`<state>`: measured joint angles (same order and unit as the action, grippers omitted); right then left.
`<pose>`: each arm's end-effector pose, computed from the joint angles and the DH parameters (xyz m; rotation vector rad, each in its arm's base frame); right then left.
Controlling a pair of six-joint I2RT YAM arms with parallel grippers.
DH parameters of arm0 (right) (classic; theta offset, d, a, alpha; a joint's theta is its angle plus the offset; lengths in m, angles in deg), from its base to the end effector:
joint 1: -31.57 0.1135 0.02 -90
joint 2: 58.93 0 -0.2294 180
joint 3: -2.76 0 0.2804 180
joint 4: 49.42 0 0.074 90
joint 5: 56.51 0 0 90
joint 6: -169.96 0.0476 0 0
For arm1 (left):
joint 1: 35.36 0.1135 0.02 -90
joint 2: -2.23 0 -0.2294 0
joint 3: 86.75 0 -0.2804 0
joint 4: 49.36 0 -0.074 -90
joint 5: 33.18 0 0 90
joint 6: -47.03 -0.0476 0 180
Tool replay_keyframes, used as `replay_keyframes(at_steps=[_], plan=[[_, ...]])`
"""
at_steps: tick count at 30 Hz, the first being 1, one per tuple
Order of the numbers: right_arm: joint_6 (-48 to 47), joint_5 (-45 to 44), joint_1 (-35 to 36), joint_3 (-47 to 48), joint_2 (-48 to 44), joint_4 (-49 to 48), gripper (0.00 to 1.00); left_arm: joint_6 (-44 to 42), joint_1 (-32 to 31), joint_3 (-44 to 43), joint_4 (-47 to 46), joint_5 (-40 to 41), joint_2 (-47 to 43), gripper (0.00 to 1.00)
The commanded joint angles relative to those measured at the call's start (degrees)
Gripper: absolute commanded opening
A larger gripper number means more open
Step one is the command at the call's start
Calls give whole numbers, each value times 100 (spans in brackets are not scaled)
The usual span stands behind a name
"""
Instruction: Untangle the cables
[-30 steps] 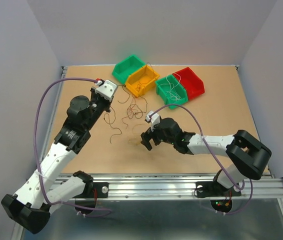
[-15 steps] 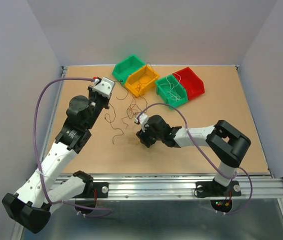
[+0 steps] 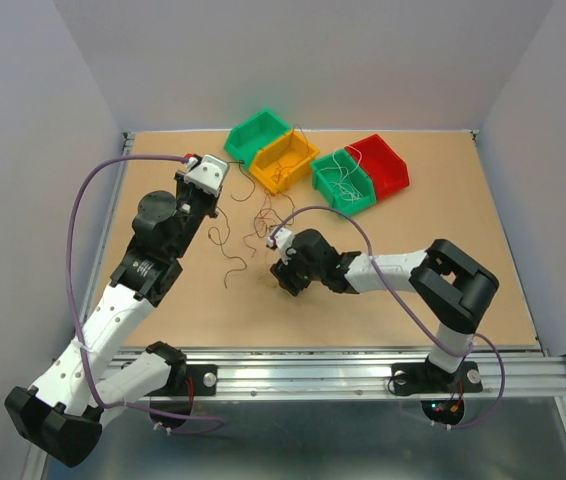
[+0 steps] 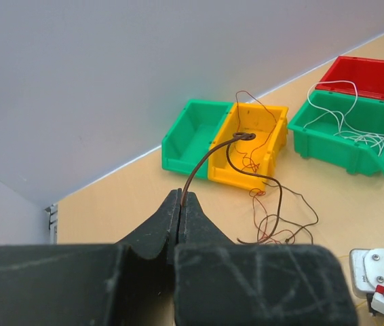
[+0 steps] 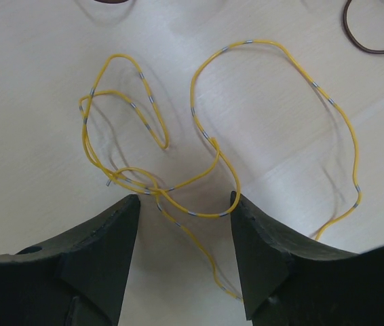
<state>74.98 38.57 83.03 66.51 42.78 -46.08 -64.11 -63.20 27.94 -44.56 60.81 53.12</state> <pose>0.2328 0.2990 0.0855 -1.1496 2.0426 0.5140 0.2373 -0.1216 0.3816 0.5287 1.3001 -0.0482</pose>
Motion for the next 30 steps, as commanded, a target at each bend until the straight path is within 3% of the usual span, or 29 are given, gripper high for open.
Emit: replay_keyframes(at_steps=[1,7,10,14,17,23,30], plan=[[-39,177,83,423,103,67,62,-47,41,13,-370,41,-36,0],[-13,151,118,634,393,75,59,-56,59,30,-370,32,-27,0],[14,142,127,696,428,93,44,-39,76,30,-370,32,-27,0],[49,-16,127,609,201,75,9,-39,94,39,-379,14,-18,0],[276,-366,118,398,-220,14,1,-39,94,39,-379,5,-9,0],[822,-1737,92,-103,-1108,-48,1,-30,112,48,-379,-12,17,0],[1086,-2231,-399,-385,-2576,92,0,-21,120,39,-387,-56,70,0]])
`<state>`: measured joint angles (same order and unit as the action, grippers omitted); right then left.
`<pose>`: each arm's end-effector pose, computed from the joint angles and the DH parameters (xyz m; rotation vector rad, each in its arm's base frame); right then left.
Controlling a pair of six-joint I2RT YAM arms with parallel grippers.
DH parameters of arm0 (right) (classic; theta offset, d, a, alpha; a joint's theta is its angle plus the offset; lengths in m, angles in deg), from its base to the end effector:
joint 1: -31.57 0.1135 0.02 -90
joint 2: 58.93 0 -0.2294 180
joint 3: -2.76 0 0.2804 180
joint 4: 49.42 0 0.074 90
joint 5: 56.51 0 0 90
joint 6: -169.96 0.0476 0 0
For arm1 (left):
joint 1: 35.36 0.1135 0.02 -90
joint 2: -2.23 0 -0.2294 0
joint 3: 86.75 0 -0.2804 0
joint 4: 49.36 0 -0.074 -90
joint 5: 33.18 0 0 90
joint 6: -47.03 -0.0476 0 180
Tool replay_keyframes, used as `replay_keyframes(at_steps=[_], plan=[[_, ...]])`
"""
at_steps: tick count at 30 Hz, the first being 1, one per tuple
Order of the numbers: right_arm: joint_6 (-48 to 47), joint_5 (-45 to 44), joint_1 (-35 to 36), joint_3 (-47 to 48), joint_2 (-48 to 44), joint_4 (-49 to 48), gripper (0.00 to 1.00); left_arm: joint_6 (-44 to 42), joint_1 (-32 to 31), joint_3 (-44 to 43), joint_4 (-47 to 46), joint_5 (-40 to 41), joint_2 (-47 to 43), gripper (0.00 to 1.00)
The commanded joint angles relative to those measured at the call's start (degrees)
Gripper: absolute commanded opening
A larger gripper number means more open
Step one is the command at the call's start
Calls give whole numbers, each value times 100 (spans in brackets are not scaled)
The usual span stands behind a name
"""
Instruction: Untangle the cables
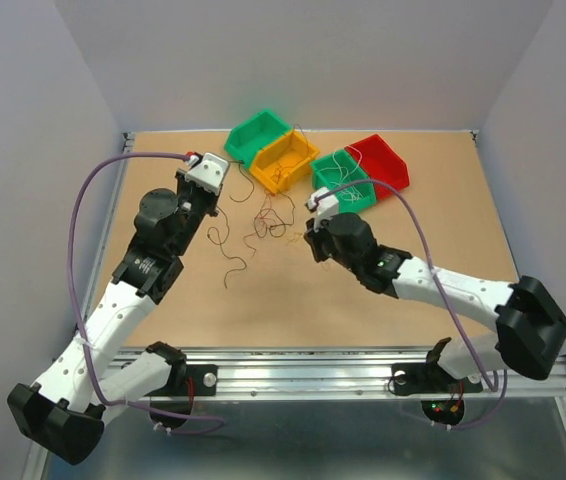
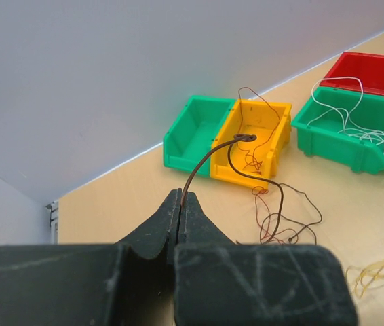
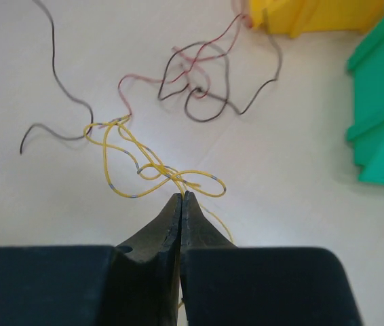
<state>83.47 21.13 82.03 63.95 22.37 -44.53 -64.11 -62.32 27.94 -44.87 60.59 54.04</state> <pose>0.2356 0.2695 0.1929 -0.6744 1.9014 0.3876 0.2428 -0.1200 0.3783 0.5261 1.3125 -0.0376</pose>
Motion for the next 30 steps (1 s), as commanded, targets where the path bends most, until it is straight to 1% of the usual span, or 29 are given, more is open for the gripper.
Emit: replay_keyframes(at_steps=[1,5,8,11,12,14,15,17,18,21,22,23,25,26,29,30], plan=[[255,-478,-369,-112,-823,-27,1,-21,33,39,-357,-43,-5,0],[343,-381,-834,64,-1186,43,1,-21,42,56,-383,-43,22,0],[370,-416,-1081,415,-1195,210,1,-21,42,118,-436,-26,40,0],[379,-347,-1503,793,-1125,307,1,-21,50,188,-532,10,92,0],[396,-285,-1765,898,-1055,333,1,-4,51,197,-550,10,110,0],[440,22,-2056,1145,-967,386,1,49,68,267,-620,-34,189,0],[484,145,-2336,1224,-871,386,1,75,59,302,-664,-43,206,0],[537,522,-2610,1486,-747,404,1,145,59,434,-831,-52,285,0],[554,646,-2855,1566,-660,412,1,172,68,469,-892,-52,312,0],[659,1138,-3313,2005,-99,413,1,251,68,636,-1182,-61,382,0],[695,1470,-3427,2120,69,412,1,269,77,671,-1235,-78,391,0],[721,1621,-3681,2225,218,412,0,295,77,750,-1279,-139,365,0],[844,1929,-3954,2621,552,412,1,313,86,838,-1419,-210,339,0],[932,2226,-4199,2900,893,412,1,322,86,926,-1446,-262,295,0],[1046,2624,-4509,3280,1414,404,1,322,94,979,-1508,-289,216,0],[1064,2686,-4640,3394,1763,404,0,330,94,979,-1517,-272,207,0]])
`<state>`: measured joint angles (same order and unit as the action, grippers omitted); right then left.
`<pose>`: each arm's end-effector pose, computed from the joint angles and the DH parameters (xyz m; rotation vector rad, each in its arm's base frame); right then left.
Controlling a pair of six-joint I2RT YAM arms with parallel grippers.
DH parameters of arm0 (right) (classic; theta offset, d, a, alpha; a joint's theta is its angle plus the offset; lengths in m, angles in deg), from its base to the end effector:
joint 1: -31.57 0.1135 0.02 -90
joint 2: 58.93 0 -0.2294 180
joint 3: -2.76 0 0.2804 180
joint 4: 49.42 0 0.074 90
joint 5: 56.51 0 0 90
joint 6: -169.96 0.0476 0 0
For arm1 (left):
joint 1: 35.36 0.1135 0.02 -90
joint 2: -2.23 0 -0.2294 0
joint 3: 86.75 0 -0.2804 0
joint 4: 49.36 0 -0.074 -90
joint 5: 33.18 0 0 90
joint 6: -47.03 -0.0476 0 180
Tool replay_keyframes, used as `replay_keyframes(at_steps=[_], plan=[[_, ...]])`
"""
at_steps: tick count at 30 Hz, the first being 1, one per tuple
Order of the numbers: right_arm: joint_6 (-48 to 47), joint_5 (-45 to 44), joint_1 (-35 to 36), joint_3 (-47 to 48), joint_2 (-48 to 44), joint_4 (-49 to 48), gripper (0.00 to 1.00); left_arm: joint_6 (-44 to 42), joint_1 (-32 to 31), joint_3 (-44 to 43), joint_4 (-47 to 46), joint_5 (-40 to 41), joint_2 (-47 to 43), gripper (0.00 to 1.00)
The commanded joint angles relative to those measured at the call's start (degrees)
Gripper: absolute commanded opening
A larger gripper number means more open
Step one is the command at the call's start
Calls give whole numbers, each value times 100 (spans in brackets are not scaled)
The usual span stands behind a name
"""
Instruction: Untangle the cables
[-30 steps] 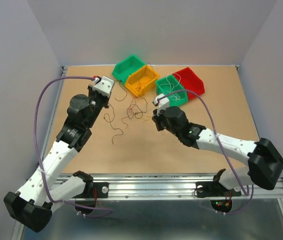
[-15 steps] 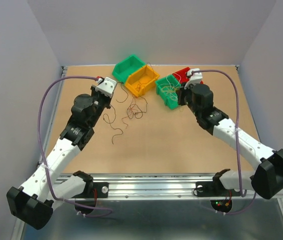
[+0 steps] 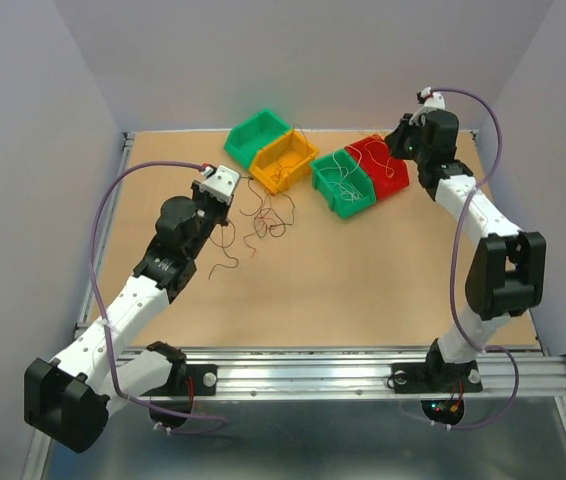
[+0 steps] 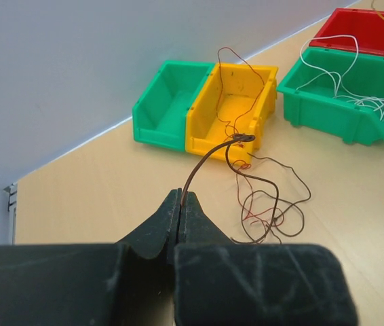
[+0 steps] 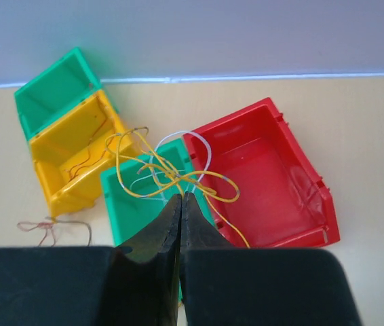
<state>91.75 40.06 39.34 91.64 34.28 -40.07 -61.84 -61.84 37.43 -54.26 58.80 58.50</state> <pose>0.4256 0.0636 0.2927 -0.0182 1.8214 0.3458 0.2641 -0.1297 0.3115 0.5500 1.3888 -0.0814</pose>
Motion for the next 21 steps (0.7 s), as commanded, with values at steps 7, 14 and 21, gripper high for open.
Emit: replay_keyframes(at_steps=[7,14,21], plan=[[446,1127,-706,1416,1891,-42,0,103,55,48,-551,-128,-362,0],[587,1611,-733,1848,2737,-69,1,112,55,31,-489,-171,-362,0],[561,1391,-724,1962,2931,-86,15,112,55,57,-480,-171,-485,0]])
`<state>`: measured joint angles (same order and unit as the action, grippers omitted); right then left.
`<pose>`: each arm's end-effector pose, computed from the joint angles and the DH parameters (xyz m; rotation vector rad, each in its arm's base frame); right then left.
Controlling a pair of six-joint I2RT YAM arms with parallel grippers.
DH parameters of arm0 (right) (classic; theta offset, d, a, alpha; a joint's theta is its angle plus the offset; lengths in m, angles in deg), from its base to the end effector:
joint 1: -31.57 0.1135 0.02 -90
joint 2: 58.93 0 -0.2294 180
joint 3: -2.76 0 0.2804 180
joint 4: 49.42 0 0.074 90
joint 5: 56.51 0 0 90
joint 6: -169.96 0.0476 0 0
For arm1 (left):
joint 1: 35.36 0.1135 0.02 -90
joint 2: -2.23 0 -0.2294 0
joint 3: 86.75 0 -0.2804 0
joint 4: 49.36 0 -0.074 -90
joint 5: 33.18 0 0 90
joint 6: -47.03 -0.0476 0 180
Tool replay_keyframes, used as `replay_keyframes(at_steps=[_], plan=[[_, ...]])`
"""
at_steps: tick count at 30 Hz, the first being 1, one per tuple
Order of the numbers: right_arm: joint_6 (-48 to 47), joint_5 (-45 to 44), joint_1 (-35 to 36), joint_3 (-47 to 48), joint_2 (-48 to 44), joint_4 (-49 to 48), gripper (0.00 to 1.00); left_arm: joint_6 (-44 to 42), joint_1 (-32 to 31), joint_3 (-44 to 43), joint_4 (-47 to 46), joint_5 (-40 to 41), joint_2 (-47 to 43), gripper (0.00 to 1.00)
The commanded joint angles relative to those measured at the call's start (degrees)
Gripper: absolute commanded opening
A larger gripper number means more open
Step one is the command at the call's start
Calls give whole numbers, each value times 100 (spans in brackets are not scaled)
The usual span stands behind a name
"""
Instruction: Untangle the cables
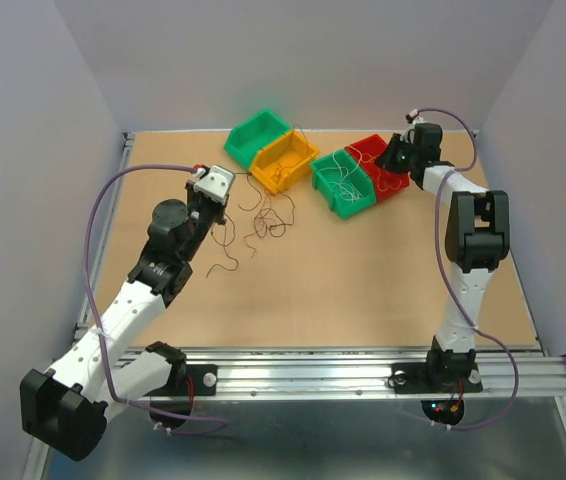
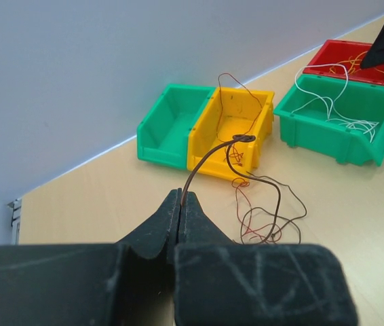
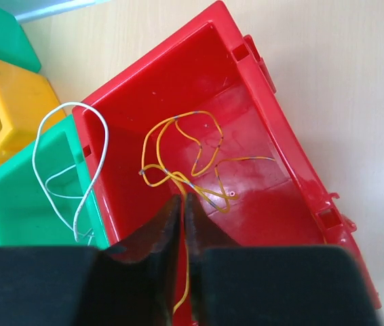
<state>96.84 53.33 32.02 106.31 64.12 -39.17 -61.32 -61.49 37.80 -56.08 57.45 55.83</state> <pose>0.5124 0.0202 0.1532 0.0888 2.1002 0.5444 0.2555 -0.1248 0.3253 0.5298 1.3197 -0.1043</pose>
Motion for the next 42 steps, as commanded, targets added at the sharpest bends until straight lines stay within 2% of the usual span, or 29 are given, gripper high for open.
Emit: replay_keyframes(at_steps=[1,3,5,7,11,14,21,23,25,27,29,30,32,33,36,39,42], plan=[[52,64,8,478,-79,-176,24,51,20,20,-299,-36,-219,0],[43,-6,17,364,-236,-176,37,51,20,11,-290,-36,-210,0],[-10,-102,34,233,-412,-176,44,59,20,-6,-255,-201,-210,0],[-80,-208,69,153,-711,-176,44,51,20,-6,-246,-212,-201,0],[-194,-471,157,-180,-1273,-167,54,33,20,-6,-229,-264,-219,0],[-194,-760,219,-716,-1748,-158,56,24,29,-6,-220,-273,-236,0],[508,-1816,245,-2052,-2573,-176,61,33,29,2,-220,-291,-289,0],[649,-1590,280,-2290,-2689,-255,62,42,29,-6,-203,-378,-245,0],[397,-1361,587,-2352,-2794,-334,64,42,29,-24,-150,-510,-210,0],[45,-1106,1166,-2335,-2821,-334,72,24,29,-68,-97,-686,-166,0],[-465,-729,1474,-2326,-2821,-421,77,7,29,-85,-53,-783,-140,0],[-571,-135,1658,-2430,-2830,-570,79,7,29,-85,-44,-792,-131,0],[-730,536,1757,-2650,-2882,-1350,83,-2,29,-112,-18,-792,-122,0],[-730,1200,1809,-2929,-2917,-2006,85,24,29,-129,0,-774,-113,0],[-871,1899,1993,-3108,-2935,-2486,86,16,29,-217,43,-591,-70,0],[-1248,1727,2344,-3064,-2813,-2514,86,33,81,-340,123,-152,97,0],[-1311,1550,2521,-2836,-2498,-2505,85,51,222,-576,359,-159,413,0]])
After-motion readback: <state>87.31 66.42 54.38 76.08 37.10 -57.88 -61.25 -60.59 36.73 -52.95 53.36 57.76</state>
